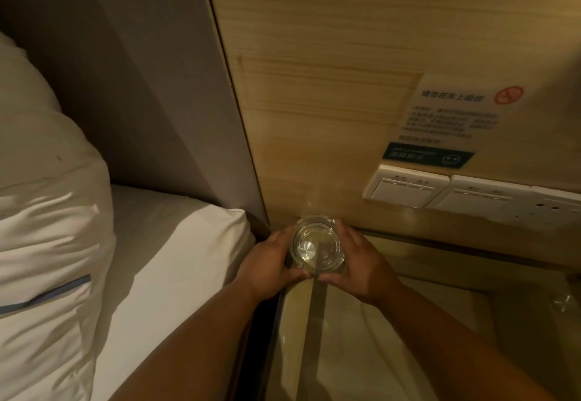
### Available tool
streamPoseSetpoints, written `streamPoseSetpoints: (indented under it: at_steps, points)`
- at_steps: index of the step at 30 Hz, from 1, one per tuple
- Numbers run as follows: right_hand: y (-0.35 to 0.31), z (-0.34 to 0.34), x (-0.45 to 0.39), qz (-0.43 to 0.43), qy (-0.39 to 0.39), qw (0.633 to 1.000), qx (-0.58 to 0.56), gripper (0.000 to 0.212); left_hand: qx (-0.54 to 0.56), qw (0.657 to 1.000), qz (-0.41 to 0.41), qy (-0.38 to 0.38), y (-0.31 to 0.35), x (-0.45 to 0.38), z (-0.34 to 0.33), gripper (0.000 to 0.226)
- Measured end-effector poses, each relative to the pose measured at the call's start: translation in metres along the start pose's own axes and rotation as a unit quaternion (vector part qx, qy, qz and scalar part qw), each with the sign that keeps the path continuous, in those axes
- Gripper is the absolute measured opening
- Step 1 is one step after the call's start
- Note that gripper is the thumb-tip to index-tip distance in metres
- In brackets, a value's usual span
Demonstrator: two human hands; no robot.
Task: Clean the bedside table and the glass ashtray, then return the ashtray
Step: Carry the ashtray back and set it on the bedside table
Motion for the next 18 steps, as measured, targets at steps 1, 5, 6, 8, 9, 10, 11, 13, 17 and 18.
streamPoseSetpoints:
  at_steps: [1, 5, 6, 8, 9, 10, 11, 13, 17, 18]
  points:
    - [0.0004, -0.0004, -0.0006, -0.001, -0.002, 1.000, 0.001, 0.117, -0.001, 1.000, 0.001, -0.001, -0.0006, -0.0003, -0.0004, 0.095]
    - [0.0013, -0.0025, -0.0031, -0.005, -0.007, 1.000, 0.007, 0.118, -0.005, 1.000, 0.001, -0.002, -0.0009, -0.0017, -0.0012, 0.095]
    - [0.0016, -0.0030, -0.0036, -0.005, -0.008, 1.000, 0.007, 0.119, -0.006, 1.000, 0.001, -0.001, -0.0009, -0.0019, -0.0013, 0.095]
    - [0.0021, -0.0037, -0.0038, -0.008, -0.008, 1.000, 0.005, 0.119, -0.011, 1.000, 0.004, -0.001, 0.0000, -0.0019, -0.0012, 0.094]
    - [0.0021, -0.0037, -0.0036, -0.009, -0.007, 1.000, 0.005, 0.120, -0.014, 1.000, 0.003, 0.000, 0.0005, -0.0019, -0.0010, 0.094]
    - [0.0020, -0.0038, -0.0035, -0.010, -0.007, 1.000, 0.007, 0.120, -0.017, 1.000, 0.003, -0.001, 0.0012, -0.0019, -0.0009, 0.094]
    - [0.0018, -0.0039, -0.0034, -0.011, -0.007, 1.000, 0.009, 0.121, -0.019, 1.000, 0.002, -0.001, 0.0014, -0.0018, -0.0009, 0.093]
    - [0.0009, -0.0036, -0.0039, -0.013, -0.008, 1.000, 0.008, 0.121, -0.025, 1.000, 0.003, -0.001, 0.0017, -0.0019, -0.0007, 0.092]
    - [-0.0011, -0.0010, -0.0037, -0.010, -0.008, 1.000, 0.014, 0.120, -0.041, 0.999, 0.005, -0.004, 0.0041, -0.0018, 0.0001, 0.090]
    - [-0.0012, -0.0005, -0.0034, -0.009, -0.008, 1.000, 0.014, 0.120, -0.043, 0.999, 0.004, -0.003, 0.0047, -0.0018, 0.0006, 0.089]
Point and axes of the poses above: each hand's wrist, its own x-axis away from the middle knuckle, its own z-axis out of the back of the hand, y = z × x, the point moved 6 cm from there along -x, towards the middle knuckle, and after that the axes turned 6 degrees about x, right-handed, at the moved point
